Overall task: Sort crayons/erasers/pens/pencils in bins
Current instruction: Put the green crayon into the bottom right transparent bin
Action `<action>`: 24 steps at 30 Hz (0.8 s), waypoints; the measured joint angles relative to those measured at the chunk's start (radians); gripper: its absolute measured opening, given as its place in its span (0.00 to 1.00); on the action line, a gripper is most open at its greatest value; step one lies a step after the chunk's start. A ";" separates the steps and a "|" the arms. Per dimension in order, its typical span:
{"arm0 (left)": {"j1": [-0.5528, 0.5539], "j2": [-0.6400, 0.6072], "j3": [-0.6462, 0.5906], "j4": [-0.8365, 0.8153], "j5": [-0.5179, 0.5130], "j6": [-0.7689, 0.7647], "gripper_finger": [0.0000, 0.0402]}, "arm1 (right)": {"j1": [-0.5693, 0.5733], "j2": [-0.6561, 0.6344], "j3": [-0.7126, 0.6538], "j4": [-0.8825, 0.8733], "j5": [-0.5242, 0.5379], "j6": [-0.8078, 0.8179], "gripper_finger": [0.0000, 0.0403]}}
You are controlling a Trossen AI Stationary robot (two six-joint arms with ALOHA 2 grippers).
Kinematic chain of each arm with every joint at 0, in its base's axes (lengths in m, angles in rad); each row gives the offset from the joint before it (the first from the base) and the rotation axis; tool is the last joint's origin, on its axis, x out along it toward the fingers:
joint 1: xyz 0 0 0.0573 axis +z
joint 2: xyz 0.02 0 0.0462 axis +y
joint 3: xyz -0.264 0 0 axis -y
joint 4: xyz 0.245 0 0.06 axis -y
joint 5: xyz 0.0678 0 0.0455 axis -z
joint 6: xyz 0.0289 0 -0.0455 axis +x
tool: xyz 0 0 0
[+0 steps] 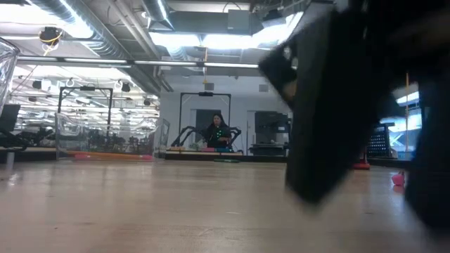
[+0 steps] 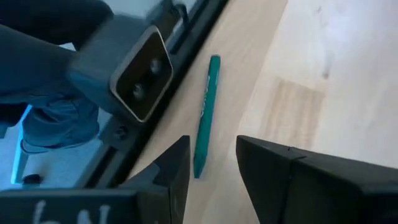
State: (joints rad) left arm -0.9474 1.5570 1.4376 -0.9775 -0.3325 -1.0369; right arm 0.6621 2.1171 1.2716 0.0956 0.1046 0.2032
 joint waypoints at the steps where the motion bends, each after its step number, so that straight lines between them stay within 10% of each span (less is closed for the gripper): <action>1: 0.000 0.000 0.000 0.000 0.000 0.000 0.24 | 0.000 0.012 0.000 0.008 -0.003 0.000 0.33; 24: 0.000 0.000 0.000 0.001 0.000 -0.001 0.24 | 0.002 0.052 0.003 0.005 0.083 0.002 0.29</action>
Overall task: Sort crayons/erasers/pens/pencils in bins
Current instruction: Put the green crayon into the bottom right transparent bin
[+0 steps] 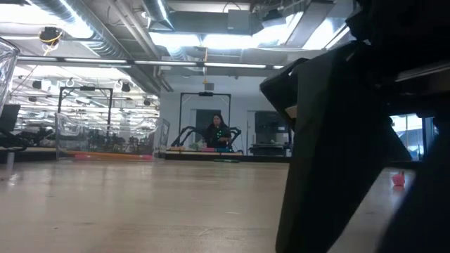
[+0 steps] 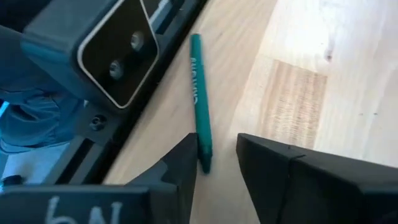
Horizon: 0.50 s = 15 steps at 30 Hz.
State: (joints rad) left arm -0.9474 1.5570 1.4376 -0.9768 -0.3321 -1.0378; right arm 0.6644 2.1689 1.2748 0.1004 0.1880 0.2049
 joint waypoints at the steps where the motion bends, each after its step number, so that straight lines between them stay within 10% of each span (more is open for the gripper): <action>1: 0.000 0.000 0.000 0.000 0.000 0.000 0.24 | -0.001 0.000 0.001 -0.005 0.002 0.003 0.27; 15: 0.000 0.000 0.000 0.000 0.000 -0.001 0.24 | -0.027 -0.001 0.001 -0.020 0.014 0.006 0.02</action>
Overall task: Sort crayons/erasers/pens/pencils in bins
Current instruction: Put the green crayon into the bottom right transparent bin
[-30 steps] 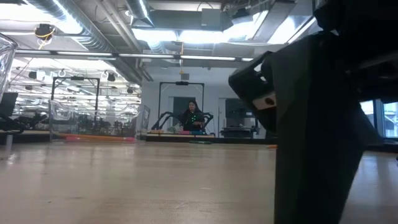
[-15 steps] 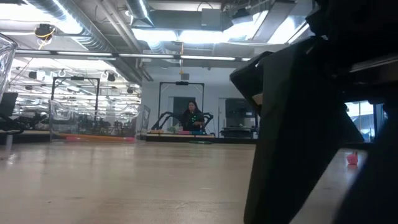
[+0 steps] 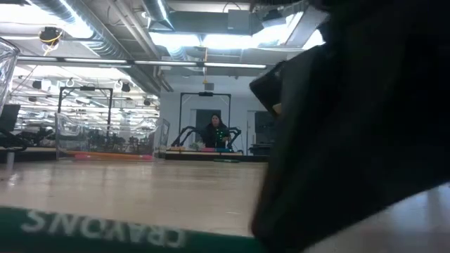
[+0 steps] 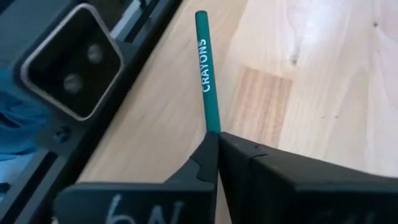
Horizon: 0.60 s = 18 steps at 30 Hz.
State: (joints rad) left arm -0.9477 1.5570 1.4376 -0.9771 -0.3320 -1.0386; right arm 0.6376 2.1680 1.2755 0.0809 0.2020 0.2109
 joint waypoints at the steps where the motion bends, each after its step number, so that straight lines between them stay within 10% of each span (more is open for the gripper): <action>1: 0.000 0.000 0.000 0.000 0.000 0.000 0.24 | -0.003 0.000 0.000 0.000 -0.001 0.014 0.03; 18: 0.000 0.000 0.000 0.000 0.000 0.002 0.24 | -0.075 -0.034 -0.005 -0.037 -0.019 0.098 0.01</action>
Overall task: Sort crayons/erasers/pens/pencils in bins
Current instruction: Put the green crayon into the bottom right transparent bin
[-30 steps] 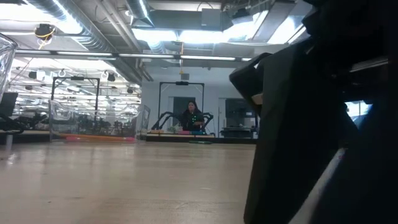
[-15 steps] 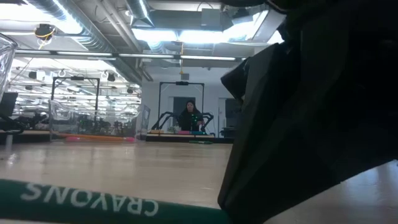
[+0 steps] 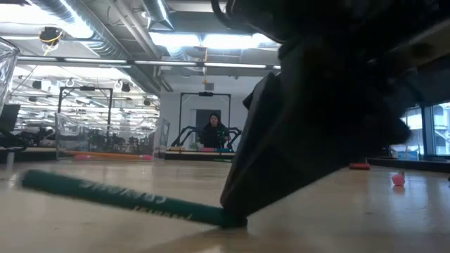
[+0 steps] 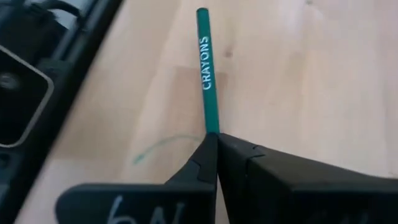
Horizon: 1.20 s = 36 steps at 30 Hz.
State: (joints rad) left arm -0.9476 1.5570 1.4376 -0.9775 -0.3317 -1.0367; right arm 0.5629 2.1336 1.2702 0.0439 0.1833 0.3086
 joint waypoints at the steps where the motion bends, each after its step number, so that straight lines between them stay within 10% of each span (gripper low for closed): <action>1: 0.000 0.000 0.000 0.000 0.000 0.000 0.24 | -0.005 -0.006 0.000 -0.009 0.000 0.000 0.01; 27: 0.000 0.000 0.000 -0.001 0.000 0.002 0.24 | -0.076 -0.019 0.204 -0.334 -0.025 0.027 0.01; 36: 0.000 0.000 0.000 -0.001 0.000 0.002 0.24 | -0.070 -0.020 0.251 -0.343 -0.047 0.054 0.19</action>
State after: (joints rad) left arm -0.9474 1.5570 1.4375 -0.9783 -0.3317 -1.0351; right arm 0.4930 2.1139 1.5215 -0.2989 0.1367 0.3622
